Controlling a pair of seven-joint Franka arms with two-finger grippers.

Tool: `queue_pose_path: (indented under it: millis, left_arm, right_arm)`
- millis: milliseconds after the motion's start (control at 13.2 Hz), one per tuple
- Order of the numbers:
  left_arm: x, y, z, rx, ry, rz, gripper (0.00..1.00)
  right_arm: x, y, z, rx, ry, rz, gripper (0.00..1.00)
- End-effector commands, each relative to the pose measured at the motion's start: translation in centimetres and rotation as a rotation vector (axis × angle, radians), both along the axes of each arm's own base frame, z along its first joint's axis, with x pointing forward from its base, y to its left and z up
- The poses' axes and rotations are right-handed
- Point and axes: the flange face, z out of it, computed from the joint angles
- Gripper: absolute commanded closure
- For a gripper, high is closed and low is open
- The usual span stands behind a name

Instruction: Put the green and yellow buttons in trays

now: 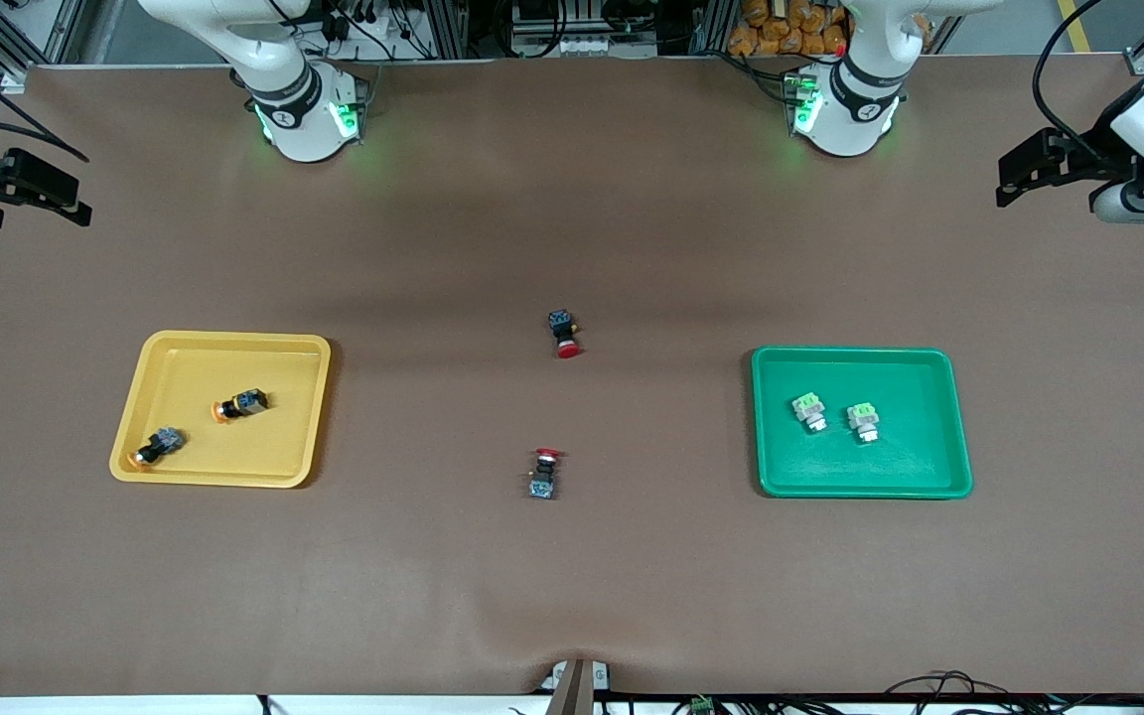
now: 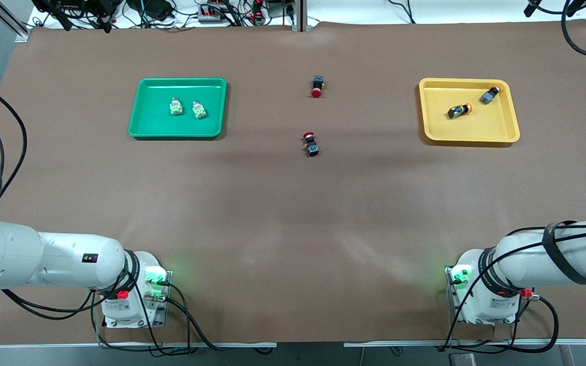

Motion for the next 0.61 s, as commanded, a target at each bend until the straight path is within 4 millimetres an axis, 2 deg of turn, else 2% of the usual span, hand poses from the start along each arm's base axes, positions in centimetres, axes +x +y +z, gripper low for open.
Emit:
queue_pose_path:
  millis: [0, 530]
  left_arm:
    - [-0.57, 0.30, 0.47, -0.005, -0.016, -0.017, 0.00]
    - [0.22, 0.83, 0.92, -0.018, -0.027, 0.008, 0.00]
  right_arm:
    - [0.03, -0.21, 0.46, -0.012, -0.004, -0.012, 0.00]
    - [0.12, -0.88, 0.43, -0.001, -0.009, -0.022, 0.00]
